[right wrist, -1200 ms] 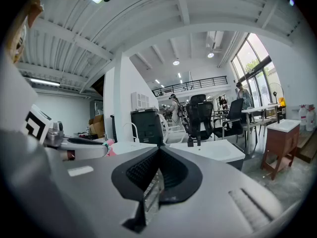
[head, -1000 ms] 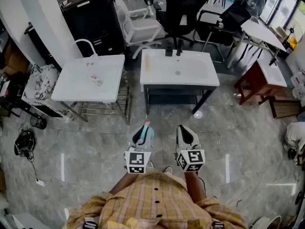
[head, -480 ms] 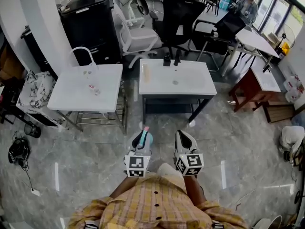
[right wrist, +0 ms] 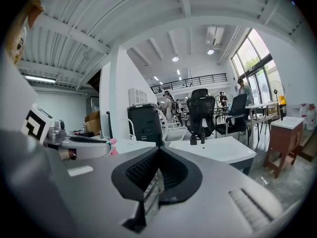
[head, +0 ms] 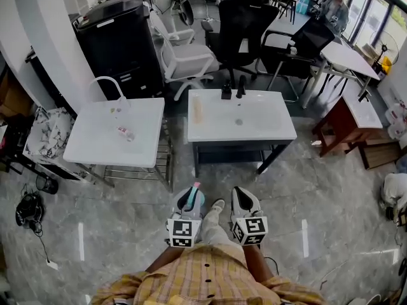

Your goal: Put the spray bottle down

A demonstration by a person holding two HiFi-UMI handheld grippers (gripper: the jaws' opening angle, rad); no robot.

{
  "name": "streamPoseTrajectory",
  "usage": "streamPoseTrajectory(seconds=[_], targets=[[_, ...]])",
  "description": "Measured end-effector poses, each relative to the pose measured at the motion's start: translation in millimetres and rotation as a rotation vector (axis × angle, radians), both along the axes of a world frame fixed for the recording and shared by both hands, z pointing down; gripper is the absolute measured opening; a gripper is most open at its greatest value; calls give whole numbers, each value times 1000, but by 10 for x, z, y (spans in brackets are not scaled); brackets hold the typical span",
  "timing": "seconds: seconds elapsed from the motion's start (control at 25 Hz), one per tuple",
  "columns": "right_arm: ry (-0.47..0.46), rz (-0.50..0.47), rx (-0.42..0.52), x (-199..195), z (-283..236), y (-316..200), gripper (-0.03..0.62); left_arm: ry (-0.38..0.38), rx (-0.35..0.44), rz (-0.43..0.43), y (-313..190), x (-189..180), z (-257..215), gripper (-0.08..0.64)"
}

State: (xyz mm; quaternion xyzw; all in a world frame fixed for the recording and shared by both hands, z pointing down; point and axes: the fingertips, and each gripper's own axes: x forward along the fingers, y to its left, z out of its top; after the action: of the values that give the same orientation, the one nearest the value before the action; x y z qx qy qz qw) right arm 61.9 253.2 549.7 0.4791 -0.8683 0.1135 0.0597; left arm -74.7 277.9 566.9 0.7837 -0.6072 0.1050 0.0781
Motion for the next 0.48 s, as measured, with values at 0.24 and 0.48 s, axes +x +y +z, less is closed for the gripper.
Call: streamPoseTrajectory(seconds=[0.24, 0.48], targets=[[-34, -7, 3, -120, 49, -815, 2, -18, 0, 6, -738, -83, 25, 69], [-36, -35, 5, -131, -98, -1595, 2, -36, 3, 7, -1550, -61, -83, 69]])
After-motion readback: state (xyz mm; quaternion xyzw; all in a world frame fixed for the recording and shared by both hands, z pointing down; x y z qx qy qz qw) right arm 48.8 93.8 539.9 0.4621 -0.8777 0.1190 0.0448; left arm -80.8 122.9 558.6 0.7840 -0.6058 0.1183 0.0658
